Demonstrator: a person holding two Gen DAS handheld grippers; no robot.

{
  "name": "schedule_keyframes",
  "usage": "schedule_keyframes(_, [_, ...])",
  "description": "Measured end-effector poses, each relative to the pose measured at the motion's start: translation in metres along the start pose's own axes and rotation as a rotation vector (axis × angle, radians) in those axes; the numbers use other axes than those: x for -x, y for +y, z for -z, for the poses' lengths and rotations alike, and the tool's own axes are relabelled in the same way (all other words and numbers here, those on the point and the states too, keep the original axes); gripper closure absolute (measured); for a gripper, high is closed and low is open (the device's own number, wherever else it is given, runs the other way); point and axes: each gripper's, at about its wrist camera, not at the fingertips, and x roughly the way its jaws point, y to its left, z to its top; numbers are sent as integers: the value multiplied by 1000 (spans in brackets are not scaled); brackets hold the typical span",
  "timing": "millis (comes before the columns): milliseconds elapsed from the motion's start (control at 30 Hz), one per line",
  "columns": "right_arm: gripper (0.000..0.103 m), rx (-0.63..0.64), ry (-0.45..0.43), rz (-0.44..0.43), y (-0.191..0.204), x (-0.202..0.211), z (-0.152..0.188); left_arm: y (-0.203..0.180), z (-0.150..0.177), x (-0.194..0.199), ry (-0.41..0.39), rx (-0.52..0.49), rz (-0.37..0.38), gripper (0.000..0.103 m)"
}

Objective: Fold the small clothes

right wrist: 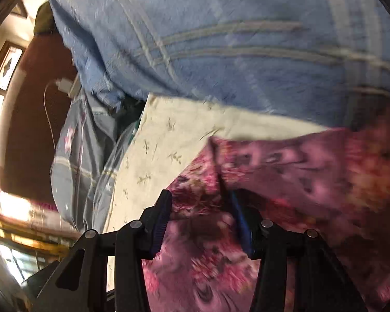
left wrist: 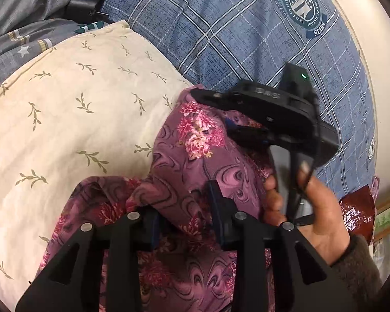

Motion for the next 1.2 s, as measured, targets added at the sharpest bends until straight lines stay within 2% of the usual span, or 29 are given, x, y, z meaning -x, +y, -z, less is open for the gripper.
schedule_keyframes(33, [73,48,7,29,7,-2,-2,0,0,0,0,0,0,73])
schedule_keyframes(67, [98,105,10,72,17,-3,-5,0,0,1,0,4,5,73])
schedule_keyframes(100, [99,176,-10,80,34,3,-6,1,0,3,-2,10,10,73])
schedule_keyframes(200, [99,221,-177,19,57,37,-23,1,-1,2,-21,9,-17,73])
schedule_keyframes(233, [99,212,-187,20,57,38,-29,2,-1,1,-23,4,-23,73])
schedule_keyframes(267, [99,206,-174,37,55,34,-34,2,-1,0,-22,2,-28,73])
schedule_keyframes(300, [99,214,-151,98,51,25,-35,3,-1,0,-20,7,-27,73])
schedule_keyframes(333, [92,213,-133,159,47,15,-36,4,-1,-1,-17,11,-27,73])
schedule_keyframes(367, [92,169,-91,192,36,5,-36,5,-1,-1,-15,15,-28,73])
schedule_keyframes(400, [92,138,-72,192,30,1,-34,5,-1,-1,-14,14,-28,73])
schedule_keyframes(433, [92,116,-88,185,25,8,-30,5,-1,0,-14,11,-29,73])
schedule_keyframes(500, [92,93,-163,105,19,44,-16,3,0,3,-13,3,-38,73])
schedule_keyframes(567, [89,73,-210,89,9,85,5,0,2,10,2,18,-32,73])
schedule_keyframes(600, [88,63,-244,121,2,115,24,-2,2,13,8,33,-12,73])
schedule_keyframes(667, [77,24,-290,190,-15,159,59,-11,5,25,27,46,30,73])
schedule_keyframes(700, [74,-18,-323,271,-34,191,90,-15,7,33,28,39,51,71])
schedule_keyframes(733, [73,-51,-340,331,-43,207,106,-20,8,38,23,28,62,64])
schedule_keyframes(800, [73,-132,-369,442,-73,244,152,-33,9,50,-19,-32,31,48])
schedule_keyframes(833, [73,-177,-382,478,-86,258,173,-41,8,50,-28,-87,-24,41])
schedule_keyframes(867, [73,-227,-400,492,-98,268,191,-44,7,47,-27,-113,-57,41])
schedule_keyframes(933, [73,-330,-430,421,-123,280,226,-50,4,31,-2,-170,-104,41])
schedule_keyframes(1000, [76,-332,-480,306,-129,276,245,-54,5,4,56,-242,-189,41])
schedule_keyframes(1033, [81,-313,-493,295,-132,269,253,-52,8,-10,100,-265,-241,41])
schedule_keyframes(1067, [89,-307,-477,329,-129,255,254,-48,12,-31,174,-296,-293,41])
schedule_keyframes(1100, [96,-301,-427,376,-133,240,257,-49,16,-31,168,-326,-308,41])
schedule_keyframes(1133, [96,-295,-446,396,-130,240,259,-56,18,-25,151,-385,-330,41])
schedule_keyframes(1167, [87,-307,-458,393,-126,243,260,-61,20,-21,172,-419,-345,41])
schedule_keyframes(1200, [87,-324,-466,366,-121,250,263,-64,20,-13,185,-442,-343,41])
